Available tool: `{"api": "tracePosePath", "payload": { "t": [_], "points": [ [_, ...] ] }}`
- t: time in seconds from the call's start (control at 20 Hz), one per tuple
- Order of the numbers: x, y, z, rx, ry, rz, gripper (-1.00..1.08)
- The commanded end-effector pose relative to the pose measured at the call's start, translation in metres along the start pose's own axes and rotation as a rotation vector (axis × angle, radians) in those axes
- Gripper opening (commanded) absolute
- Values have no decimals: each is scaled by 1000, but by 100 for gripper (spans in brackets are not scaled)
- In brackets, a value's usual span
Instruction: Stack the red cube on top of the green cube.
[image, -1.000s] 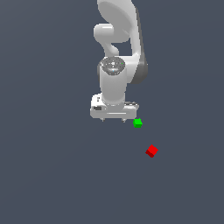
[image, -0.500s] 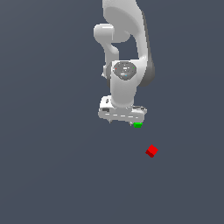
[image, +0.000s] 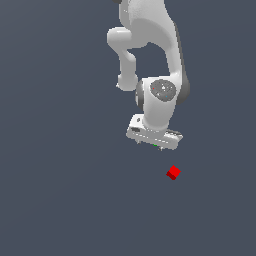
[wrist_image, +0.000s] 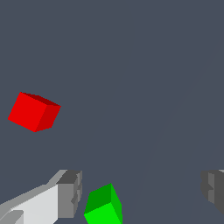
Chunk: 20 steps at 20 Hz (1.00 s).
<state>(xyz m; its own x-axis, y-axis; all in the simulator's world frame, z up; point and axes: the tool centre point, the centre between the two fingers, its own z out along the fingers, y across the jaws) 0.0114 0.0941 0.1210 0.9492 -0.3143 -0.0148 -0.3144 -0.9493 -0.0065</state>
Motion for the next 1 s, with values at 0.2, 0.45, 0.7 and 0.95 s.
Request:
{"api": "tracePosePath", "payload": {
  "t": [0.2,0.45,0.7,0.95],
  "points": [
    [5,-38,14,-1,5,121,100],
    [12,-69,26,-2,8,219,100],
    [23,-95,36,-2,12,308,100],
    [32,-114,44,-3,14,373,100]
  ]
}}
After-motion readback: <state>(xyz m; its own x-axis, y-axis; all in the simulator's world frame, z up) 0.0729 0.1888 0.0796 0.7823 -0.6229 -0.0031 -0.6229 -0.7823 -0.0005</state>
